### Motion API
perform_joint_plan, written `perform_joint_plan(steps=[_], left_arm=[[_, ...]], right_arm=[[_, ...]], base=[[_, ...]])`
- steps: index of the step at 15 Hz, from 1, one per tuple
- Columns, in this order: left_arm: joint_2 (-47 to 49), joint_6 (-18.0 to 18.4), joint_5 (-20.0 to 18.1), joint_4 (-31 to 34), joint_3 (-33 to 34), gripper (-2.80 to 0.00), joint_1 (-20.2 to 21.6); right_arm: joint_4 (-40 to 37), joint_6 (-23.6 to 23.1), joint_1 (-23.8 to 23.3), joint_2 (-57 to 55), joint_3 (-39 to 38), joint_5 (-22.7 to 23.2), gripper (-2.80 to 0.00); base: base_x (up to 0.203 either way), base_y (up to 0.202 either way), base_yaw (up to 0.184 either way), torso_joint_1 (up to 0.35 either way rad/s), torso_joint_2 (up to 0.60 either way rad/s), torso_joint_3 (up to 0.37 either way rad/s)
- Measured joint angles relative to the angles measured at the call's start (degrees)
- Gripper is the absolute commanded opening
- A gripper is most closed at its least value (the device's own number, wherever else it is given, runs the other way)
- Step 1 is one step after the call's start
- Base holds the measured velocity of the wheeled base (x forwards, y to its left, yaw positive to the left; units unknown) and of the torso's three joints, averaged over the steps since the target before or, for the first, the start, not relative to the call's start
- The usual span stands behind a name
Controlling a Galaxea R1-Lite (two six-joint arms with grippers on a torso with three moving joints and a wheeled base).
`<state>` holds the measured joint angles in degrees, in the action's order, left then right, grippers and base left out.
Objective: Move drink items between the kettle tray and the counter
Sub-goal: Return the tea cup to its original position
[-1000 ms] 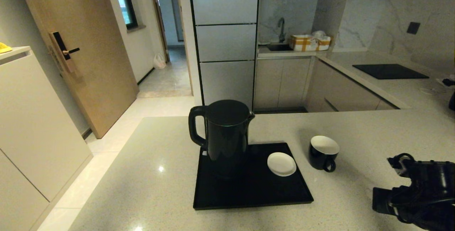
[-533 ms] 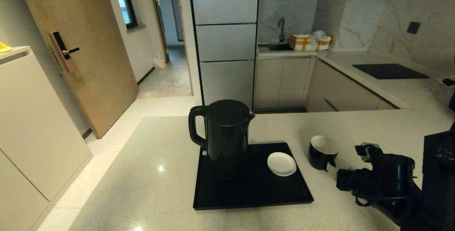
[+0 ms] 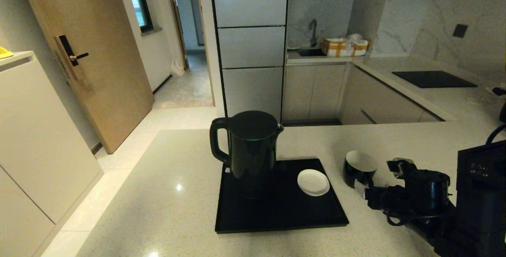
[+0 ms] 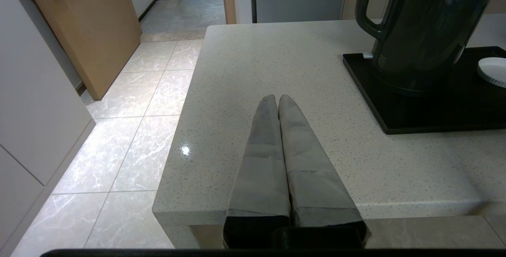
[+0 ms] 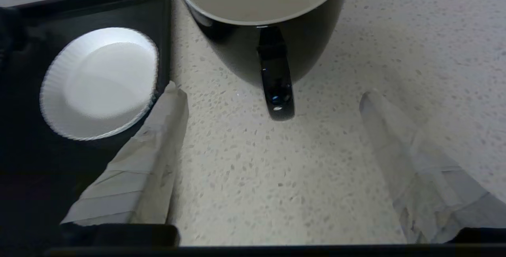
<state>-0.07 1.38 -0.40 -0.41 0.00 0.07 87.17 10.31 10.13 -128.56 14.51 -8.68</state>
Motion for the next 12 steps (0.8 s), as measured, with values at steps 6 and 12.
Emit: perform_joint_plan(steps=[6, 12], left_arm=[[0.0, 0.02, 0.07, 0.0, 0.0, -2.8, 0.0], [0.0, 0.0, 0.07, 0.0, 0.0, -2.8, 0.0]], right_arm=[[0.0, 0.23, -0.63, -2.99, 2.57, -0.6, 0.0], [0.01, 0.38, -1.54, -4.84, 5.25, -2.26, 0.0]], base=[[0.0, 0.0, 0.0, 0.0, 0.0, 0.0], [0.0, 0.0, 0.0, 0.0, 0.0, 0.0]])
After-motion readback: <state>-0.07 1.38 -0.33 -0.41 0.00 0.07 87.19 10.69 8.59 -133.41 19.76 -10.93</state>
